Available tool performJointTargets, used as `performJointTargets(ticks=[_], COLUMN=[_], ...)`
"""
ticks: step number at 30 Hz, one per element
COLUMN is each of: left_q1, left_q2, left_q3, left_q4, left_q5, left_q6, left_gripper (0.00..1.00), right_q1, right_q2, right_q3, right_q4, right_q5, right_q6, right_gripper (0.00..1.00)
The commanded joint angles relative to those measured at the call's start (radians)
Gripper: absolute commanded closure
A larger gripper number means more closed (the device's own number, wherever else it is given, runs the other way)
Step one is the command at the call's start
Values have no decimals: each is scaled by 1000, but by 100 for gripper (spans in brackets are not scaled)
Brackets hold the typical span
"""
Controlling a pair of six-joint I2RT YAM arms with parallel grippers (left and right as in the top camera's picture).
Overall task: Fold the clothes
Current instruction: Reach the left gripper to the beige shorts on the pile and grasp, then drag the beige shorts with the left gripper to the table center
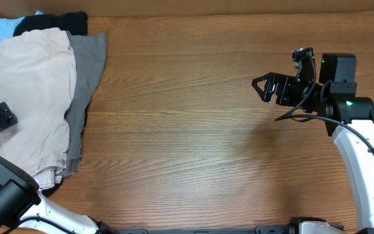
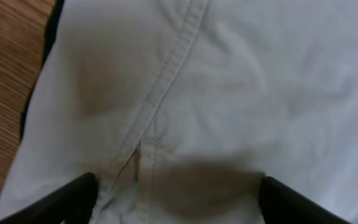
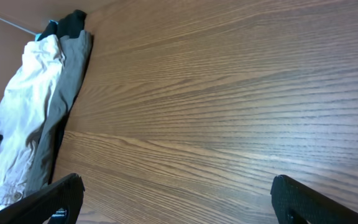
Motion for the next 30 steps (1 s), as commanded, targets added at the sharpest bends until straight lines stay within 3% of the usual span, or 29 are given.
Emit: performJointTargets(ticks=[1, 4, 9, 15, 19, 25, 30], left_q1=[7, 6, -14, -106, -222, -473, -743], left_q2=[19, 18, 17, 17, 16, 16, 16], left_q3=[19, 21, 71, 188, 266, 348, 356], left_q4=[13, 24, 2, -147, -267, -397, -357], left_q5=[-2, 16, 87, 141, 169, 273, 325], left_q6=[26, 12, -184, -213, -219, -226, -264], left_gripper=[37, 76, 96, 96, 96, 96, 96], right_q1=[-3, -3, -3, -3, -8, -86, -206], right_q2=[4, 4, 4, 4, 3, -24, -67], right_q3=[25, 25, 25, 25, 26, 35, 72], right_q4=[0, 4, 24, 27, 33, 11, -63], right_q5=[11, 11, 11, 11, 18, 16, -13], right_q6=[-4, -4, -4, -4, -3, 54, 53], right_gripper=[0, 0, 0, 1, 13, 15, 15])
